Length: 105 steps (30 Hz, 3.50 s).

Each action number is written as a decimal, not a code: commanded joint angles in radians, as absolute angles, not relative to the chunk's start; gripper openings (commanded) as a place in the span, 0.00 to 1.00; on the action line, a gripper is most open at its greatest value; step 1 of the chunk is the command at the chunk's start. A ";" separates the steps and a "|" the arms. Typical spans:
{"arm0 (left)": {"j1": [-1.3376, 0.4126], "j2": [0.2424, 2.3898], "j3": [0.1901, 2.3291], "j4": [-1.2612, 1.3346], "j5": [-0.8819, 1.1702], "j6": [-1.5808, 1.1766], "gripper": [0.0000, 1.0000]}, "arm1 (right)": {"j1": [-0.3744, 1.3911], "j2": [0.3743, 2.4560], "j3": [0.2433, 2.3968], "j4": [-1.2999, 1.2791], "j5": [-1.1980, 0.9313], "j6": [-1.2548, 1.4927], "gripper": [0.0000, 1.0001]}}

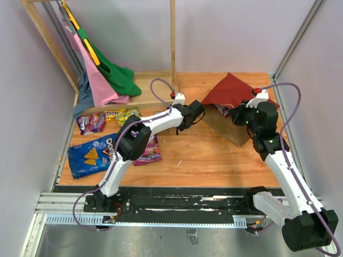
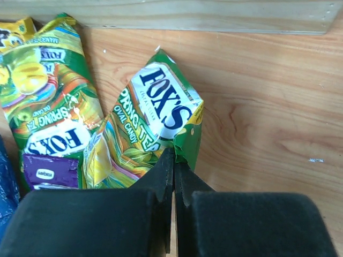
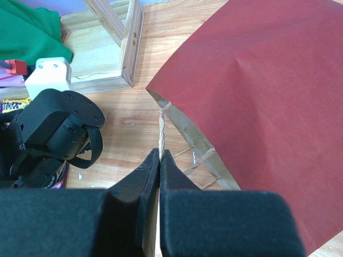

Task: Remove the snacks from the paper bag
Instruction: Place the snack at the center of the board, then adjust the snack at the center of the board.

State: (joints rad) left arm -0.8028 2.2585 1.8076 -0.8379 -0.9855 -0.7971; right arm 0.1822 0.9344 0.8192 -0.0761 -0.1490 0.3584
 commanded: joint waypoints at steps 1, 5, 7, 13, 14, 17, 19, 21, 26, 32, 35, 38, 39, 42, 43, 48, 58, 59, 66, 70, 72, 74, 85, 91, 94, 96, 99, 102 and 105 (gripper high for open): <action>-0.801 2.259 1.830 -0.811 -0.930 -0.839 0.01 | 0.172 0.936 0.813 -0.054 -0.158 0.343 0.01; -0.801 2.233 1.789 -0.740 -0.888 -0.837 0.01 | 0.172 0.940 0.814 -0.054 -0.163 0.345 0.01; -0.799 2.229 1.768 -0.706 -0.887 -0.824 0.02 | 0.172 0.940 0.812 -0.054 -0.164 0.343 0.01; -0.755 2.247 1.719 -0.609 -0.771 -0.765 0.02 | 0.173 0.945 0.814 -0.052 -0.173 0.347 0.01; -0.746 2.246 1.708 -0.596 -0.760 -0.762 0.02 | 0.173 0.944 0.813 -0.053 -0.175 0.348 0.01; -0.723 2.247 1.692 -0.572 -0.750 -0.755 0.02 | 0.173 0.942 0.813 -0.052 -0.176 0.349 0.01; -0.713 2.244 1.689 -0.553 -0.722 -0.733 0.03 | 0.172 0.944 0.812 -0.051 -0.181 0.350 0.01; -0.712 2.212 1.653 -0.474 -0.634 -0.623 0.07 | 0.172 0.946 0.812 -0.052 -0.182 0.349 0.01; -0.712 1.987 1.366 -0.068 -0.293 -0.405 0.76 | 0.173 0.947 0.813 -0.052 -0.179 0.344 0.02; -0.686 1.856 1.319 -0.048 -0.208 -0.342 1.00 | 0.173 0.955 0.812 -0.051 -0.186 0.346 0.02; -0.623 1.777 1.239 0.030 -0.085 -0.361 0.99 | 0.172 0.956 0.811 -0.051 -0.190 0.345 0.01; -0.545 1.714 1.151 0.116 0.071 -0.406 0.63 | 0.172 0.956 0.811 -0.051 -0.193 0.346 0.02; -0.518 1.701 1.131 0.134 0.094 -0.421 0.49 | 0.173 0.956 0.812 -0.051 -0.194 0.346 0.02; -0.450 1.686 1.069 0.157 0.123 -0.456 0.27 | 0.172 0.956 0.810 -0.050 -0.197 0.347 0.02; -0.434 1.683 1.053 0.162 0.125 -0.467 0.26 | 0.172 0.957 0.810 -0.048 -0.199 0.349 0.01; -0.388 1.708 0.994 0.200 0.085 -0.518 0.25 | 0.173 0.964 0.810 -0.043 -0.208 0.353 0.01; -0.371 1.760 0.888 0.268 -0.030 -0.635 0.16 | 0.173 0.968 0.809 -0.044 -0.207 0.349 0.01; -0.371 1.767 0.878 0.280 -0.015 -0.649 0.16 | 0.173 0.969 0.809 -0.044 -0.207 0.348 0.01; -0.373 1.830 0.804 0.400 0.108 -0.734 0.16 | 0.172 0.965 0.810 -0.047 -0.209 0.349 0.01; -0.371 1.846 0.821 0.384 0.101 -0.707 0.16 | 0.172 0.963 0.810 -0.046 -0.212 0.352 0.01; -0.371 1.870 0.856 0.366 0.114 -0.674 0.16 | 0.172 0.962 0.810 -0.046 -0.215 0.352 0.01; -0.371 1.902 0.882 0.365 0.138 -0.656 0.17 | 0.172 0.960 0.810 -0.047 -0.216 0.352 0.01; -0.371 1.953 0.952 0.323 0.228 -0.543 0.23 | 0.173 0.954 0.809 -0.052 -0.210 0.346 0.01; -0.370 1.728 0.894 0.314 0.198 -0.488 0.35 | 0.173 0.962 0.811 -0.050 -0.213 0.347 0.01; -0.359 1.622 0.872 0.273 0.152 -0.465 0.39 | 0.172 0.965 0.810 -0.048 -0.215 0.347 0.01; -0.338 1.570 0.843 0.266 0.143 -0.471 0.39 | 0.172 0.966 0.811 -0.048 -0.216 0.349 0.01; -0.293 1.533 0.787 0.283 0.140 -0.503 0.40 | 0.173 0.968 0.809 -0.045 -0.222 0.352 0.01; -0.246 1.550 0.736 0.326 0.148 -0.556 0.39 | 0.172 0.968 0.809 -0.042 -0.230 0.354 0.01; -0.222 1.613 0.708 0.387 0.156 -0.600 0.36 | 0.173 0.965 0.809 -0.043 -0.229 0.353 0.01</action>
State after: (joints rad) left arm -0.2523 1.5383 0.7547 0.3321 0.1562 -0.5411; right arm 0.1822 0.9707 0.8192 -0.0723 -0.2073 0.3588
